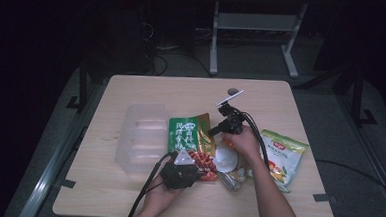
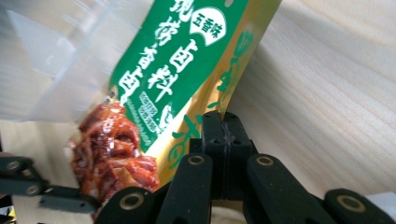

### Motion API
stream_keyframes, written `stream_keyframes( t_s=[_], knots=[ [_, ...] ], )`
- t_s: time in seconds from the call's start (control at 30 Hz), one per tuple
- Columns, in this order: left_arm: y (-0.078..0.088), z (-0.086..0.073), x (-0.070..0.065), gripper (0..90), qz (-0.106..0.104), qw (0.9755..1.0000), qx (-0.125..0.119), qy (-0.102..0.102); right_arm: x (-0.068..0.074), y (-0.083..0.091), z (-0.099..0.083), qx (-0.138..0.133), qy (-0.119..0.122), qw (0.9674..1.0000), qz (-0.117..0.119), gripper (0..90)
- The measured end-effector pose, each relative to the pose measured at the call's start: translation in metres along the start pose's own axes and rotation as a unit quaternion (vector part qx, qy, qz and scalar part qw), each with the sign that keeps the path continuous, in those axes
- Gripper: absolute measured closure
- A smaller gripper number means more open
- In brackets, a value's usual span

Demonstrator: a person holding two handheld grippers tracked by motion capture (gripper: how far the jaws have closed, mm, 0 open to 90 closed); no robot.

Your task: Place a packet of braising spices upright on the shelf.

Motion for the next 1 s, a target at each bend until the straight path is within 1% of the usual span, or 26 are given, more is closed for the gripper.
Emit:
stream_keyframes(
  t_s=[0.07,0.1,0.13,0.2,0.27,0.3,0.33,0.4,0.5,0.57,0.63,0.7,0.73,0.77,0.8,0.87,0.9,0.93,0.97,1.0],
  knots=[
    [0.003,0.001,-0.001,68.1,0.0,1.0,-0.007,-0.002,0.006,0.008,0.0,-0.008,0.01,0.9999,-0.002,90.0],
    [0.004,0.002,-0.001,65.0,0.0,1.0,-0.009,-0.002,0.014,0.017,0.001,-0.022,0.02,0.9995,-0.004,90.0],
    [0.006,0.003,-0.001,65.0,0.0,0.9999,-0.014,-0.003,0.014,0.017,0.001,-0.022,0.02,0.9995,-0.004,90.0],
    [0.011,0.005,-0.002,61.6,-0.003,0.9996,-0.028,0.005,0.022,0.027,0.0,-0.035,0.035,0.9988,-0.009,90.0],
    [0.015,0.006,-0.002,58.0,-0.004,0.9994,-0.034,0.006,0.031,0.039,-0.001,-0.051,0.047,0.9975,-0.012,90.0],
    [0.017,0.007,-0.002,55.1,-0.005,0.999,-0.042,0.012,0.037,0.048,-0.003,-0.061,0.057,0.9963,-0.019,90.0],
    [0.019,0.008,-0.002,55.1,-0.006,0.9989,-0.046,0.012,0.037,0.048,-0.003,-0.061,0.057,0.9963,-0.019,90.0],
    [0.023,0.01,-0.001,51.9,-0.008,0.9987,-0.049,0.013,0.042,0.059,-0.006,-0.073,0.069,0.9947,-0.024,90.0],
    [0.028,0.013,-0.001,47.2,-0.007,0.9979,-0.062,0.016,0.05,0.074,-0.013,-0.084,0.08,0.9926,-0.036,90.0],
    [0.031,0.016,0.001,44.1,-0.008,0.9973,-0.072,0.017,0.056,0.085,-0.019,-0.094,0.093,0.9905,-0.04,90.0],
    [0.035,0.018,0.002,39.8,-0.005,0.9962,-0.083,0.023,0.062,0.095,-0.025,-0.104,0.111,0.9872,-0.046,90.0],
    [0.041,0.02,0.004,35.8,-0.001,0.9954,-0.093,0.022,0.069,0.107,-0.033,-0.114,0.13,0.9835,-0.052,90.0],
    [0.043,0.022,0.005,34.0,0.004,0.9951,-0.097,0.022,0.071,0.111,-0.036,-0.119,0.143,0.981,-0.056,90.0],
    [0.046,0.023,0.006,32.6,0.004,0.994,-0.105,0.031,0.073,0.116,-0.04,-0.124,0.149,0.9794,-0.057,90.0],
    [0.047,0.025,0.007,31.0,0.004,0.9934,-0.11,0.035,0.075,0.121,-0.045,-0.132,0.161,0.9763,-0.058,90.0],
    [0.052,0.029,0.011,26.5,0.016,0.9934,-0.11,0.03,0.076,0.129,-0.053,-0.142,0.179,0.9713,-0.066,90.0],
    [0.053,0.031,0.011,24.9,0.017,0.993,-0.113,0.032,0.077,0.132,-0.057,-0.146,0.189,0.9686,-0.068,90.0],
    [0.055,0.034,0.013,24.4,0.018,0.9923,-0.118,0.033,0.078,0.134,-0.061,-0.148,0.189,0.9684,-0.068,90.0],
    [0.055,0.037,0.013,24.1,0.019,0.9914,-0.123,0.04,0.079,0.137,-0.065,-0.151,0.193,0.9671,-0.07,90.0],
    [0.056,0.04,0.015,23.3,0.018,0.9913,-0.124,0.04,0.08,0.14,-0.069,-0.155,0.199,0.9655,-0.065,90.0]
  ],
)
Point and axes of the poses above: each handheld gripper's, and its own axes: y roughly backward along the jaws, z roughly out of its top, x roughly to its left, the point moved 3 cm from there along -y, roughly forward along the jaws
